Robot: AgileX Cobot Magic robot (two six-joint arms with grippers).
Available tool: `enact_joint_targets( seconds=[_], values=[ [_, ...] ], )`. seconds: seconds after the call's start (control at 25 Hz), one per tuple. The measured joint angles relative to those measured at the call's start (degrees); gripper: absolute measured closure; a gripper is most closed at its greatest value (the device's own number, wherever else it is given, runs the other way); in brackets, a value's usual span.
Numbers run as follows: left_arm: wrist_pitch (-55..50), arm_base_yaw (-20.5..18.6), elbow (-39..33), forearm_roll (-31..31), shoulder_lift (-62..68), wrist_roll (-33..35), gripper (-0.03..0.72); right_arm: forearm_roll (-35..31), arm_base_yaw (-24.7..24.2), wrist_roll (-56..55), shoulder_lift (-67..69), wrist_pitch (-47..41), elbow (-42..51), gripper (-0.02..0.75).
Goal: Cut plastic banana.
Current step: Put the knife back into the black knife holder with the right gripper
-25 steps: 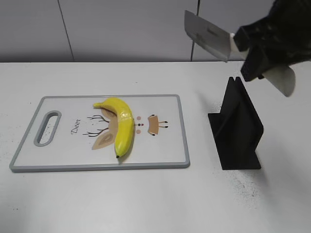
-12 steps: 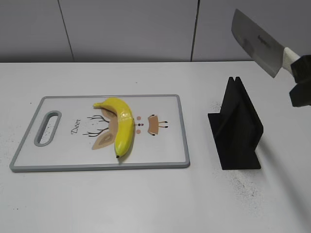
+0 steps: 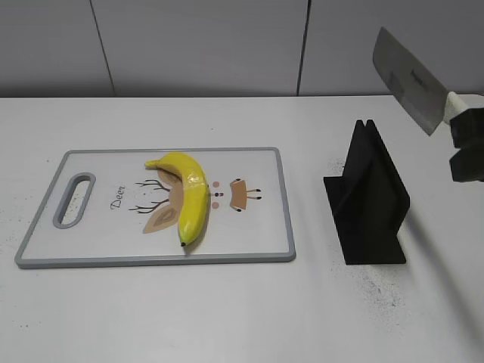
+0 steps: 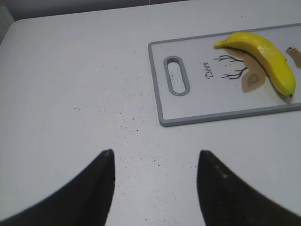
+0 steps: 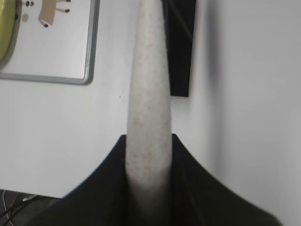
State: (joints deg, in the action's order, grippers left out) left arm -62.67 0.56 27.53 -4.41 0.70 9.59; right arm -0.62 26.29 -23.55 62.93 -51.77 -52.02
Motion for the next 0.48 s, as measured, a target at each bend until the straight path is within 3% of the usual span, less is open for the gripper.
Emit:
enact_joint_targets(
  seconds=[0.48],
  values=[
    [-0.1,0.0,-0.1,-0.1,-1.0,0.0,0.168,2.6,0.0,-3.6,9.6,5.5,0.0,0.578]
  ],
)
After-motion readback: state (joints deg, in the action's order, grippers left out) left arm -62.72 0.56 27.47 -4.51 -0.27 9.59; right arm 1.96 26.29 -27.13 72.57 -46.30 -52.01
